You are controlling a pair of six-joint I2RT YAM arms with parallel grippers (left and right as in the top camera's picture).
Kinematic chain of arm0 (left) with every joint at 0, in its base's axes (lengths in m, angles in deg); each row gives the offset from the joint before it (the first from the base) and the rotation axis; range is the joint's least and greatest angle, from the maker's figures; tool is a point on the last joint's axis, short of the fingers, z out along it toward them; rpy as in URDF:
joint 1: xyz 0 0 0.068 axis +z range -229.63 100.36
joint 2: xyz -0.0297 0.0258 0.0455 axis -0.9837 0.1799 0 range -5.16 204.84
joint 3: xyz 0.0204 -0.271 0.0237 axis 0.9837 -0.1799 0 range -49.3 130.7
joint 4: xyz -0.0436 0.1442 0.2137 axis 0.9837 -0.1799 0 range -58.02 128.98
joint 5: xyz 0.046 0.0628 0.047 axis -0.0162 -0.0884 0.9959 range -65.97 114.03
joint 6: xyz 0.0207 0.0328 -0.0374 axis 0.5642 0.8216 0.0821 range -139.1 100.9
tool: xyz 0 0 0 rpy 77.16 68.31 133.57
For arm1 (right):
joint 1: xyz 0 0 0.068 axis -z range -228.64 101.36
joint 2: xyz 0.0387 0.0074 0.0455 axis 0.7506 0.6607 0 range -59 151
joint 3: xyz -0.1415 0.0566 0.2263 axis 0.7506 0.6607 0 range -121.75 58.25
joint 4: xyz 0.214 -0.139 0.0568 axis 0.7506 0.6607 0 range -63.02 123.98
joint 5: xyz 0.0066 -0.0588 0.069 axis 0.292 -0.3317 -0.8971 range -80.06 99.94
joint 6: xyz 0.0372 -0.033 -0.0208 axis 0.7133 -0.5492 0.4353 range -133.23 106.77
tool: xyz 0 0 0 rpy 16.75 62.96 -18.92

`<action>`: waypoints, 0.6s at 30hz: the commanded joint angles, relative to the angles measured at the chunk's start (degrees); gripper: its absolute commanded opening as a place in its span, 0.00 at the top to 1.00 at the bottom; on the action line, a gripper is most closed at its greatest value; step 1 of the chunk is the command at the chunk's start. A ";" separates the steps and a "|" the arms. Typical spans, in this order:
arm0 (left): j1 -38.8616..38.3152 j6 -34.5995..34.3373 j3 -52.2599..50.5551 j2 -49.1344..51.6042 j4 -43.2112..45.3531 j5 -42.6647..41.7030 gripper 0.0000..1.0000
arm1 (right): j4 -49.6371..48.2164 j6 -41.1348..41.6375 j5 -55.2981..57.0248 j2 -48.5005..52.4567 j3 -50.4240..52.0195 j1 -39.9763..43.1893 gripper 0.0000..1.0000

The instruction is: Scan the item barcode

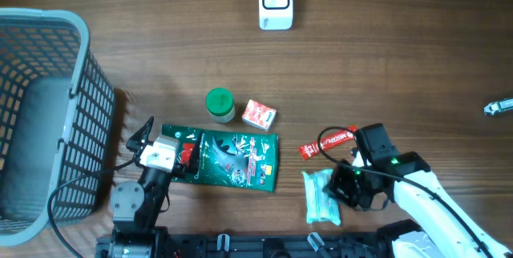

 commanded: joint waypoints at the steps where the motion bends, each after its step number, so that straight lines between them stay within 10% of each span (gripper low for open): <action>1: -0.31 -0.35 -0.13 -0.31 -0.28 -0.90 0.00 | -4.04 4.37 4.33 0.09 0.33 -0.20 0.79; 10: -0.31 -0.35 -0.13 -0.31 -0.28 -0.90 0.00 | -19.65 -2.40 7.67 0.11 -1.92 -0.17 0.73; 15: -0.31 -0.35 -0.13 -0.31 -0.28 -0.90 0.00 | -4.81 -10.78 4.63 -0.11 -10.97 -0.31 0.73; 18: -0.31 -0.35 -0.13 -0.31 -0.26 -0.90 0.00 | 2.67 -11.78 8.22 -0.11 -14.49 -4.42 0.56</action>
